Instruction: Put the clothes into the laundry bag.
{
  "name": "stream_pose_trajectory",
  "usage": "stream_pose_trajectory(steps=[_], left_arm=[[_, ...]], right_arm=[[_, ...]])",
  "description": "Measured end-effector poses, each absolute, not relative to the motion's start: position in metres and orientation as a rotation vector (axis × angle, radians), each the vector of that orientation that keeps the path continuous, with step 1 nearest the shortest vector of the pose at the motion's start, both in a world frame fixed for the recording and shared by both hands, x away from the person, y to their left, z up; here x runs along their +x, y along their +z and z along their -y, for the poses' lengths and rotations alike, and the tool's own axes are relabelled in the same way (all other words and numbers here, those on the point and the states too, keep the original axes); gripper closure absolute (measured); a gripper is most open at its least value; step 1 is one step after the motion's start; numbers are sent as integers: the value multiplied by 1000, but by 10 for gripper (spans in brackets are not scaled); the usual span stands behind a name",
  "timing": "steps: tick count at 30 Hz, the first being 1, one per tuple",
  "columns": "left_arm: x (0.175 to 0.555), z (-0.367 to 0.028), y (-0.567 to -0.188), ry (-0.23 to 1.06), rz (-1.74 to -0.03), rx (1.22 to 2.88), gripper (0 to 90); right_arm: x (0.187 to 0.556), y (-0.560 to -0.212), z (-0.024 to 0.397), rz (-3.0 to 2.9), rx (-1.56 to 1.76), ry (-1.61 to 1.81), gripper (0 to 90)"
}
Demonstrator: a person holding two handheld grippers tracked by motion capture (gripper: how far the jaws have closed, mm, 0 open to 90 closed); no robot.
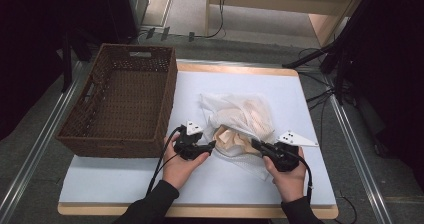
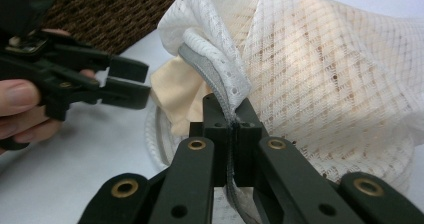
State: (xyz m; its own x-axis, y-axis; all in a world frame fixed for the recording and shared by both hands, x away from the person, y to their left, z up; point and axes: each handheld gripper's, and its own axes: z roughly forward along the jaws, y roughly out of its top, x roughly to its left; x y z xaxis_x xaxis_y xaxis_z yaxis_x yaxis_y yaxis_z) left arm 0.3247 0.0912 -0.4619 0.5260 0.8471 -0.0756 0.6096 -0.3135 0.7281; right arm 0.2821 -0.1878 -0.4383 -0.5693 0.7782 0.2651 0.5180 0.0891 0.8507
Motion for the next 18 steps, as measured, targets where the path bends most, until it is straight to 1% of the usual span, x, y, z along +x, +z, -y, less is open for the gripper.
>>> stream_pose_trajectory(steps=[1, 2, 4, 5, 7, 8, 9, 14, 18], left_arm=[[328, -90, -465, 402, -1189, 2042, 436], [332, -87, -471, 345, -1182, 2049, 467], [332, -84, -472, 388, -1146, 2072, 521], [333, -83, -472, 370, -1134, 2074, 576], [335, -82, -471, 313, -1117, 2073, 730], [334, -81, -470, 315, -1102, 2082, 803], [334, -80, -469, 311, -1078, 2093, 831], [313, -79, -460, 344, -996, 2128, 850], [281, -84, -456, 304, -945, 2170, 852]], right_arm=[[283, -439, 188, -2117, 1290, 1470, 883], [283, -440, 188, -2121, 1292, 1469, 883], [283, -441, 188, -2123, 1289, 1469, 883], [283, -441, 188, -2125, 1290, 1470, 883], [284, -443, 187, -2129, 1287, 1467, 883], [284, -444, 187, -2134, 1287, 1463, 883], [284, -444, 186, -2136, 1288, 1460, 883], [284, -443, 188, -2131, 1291, 1464, 883], [283, -443, 185, -2137, 1283, 1461, 883]])
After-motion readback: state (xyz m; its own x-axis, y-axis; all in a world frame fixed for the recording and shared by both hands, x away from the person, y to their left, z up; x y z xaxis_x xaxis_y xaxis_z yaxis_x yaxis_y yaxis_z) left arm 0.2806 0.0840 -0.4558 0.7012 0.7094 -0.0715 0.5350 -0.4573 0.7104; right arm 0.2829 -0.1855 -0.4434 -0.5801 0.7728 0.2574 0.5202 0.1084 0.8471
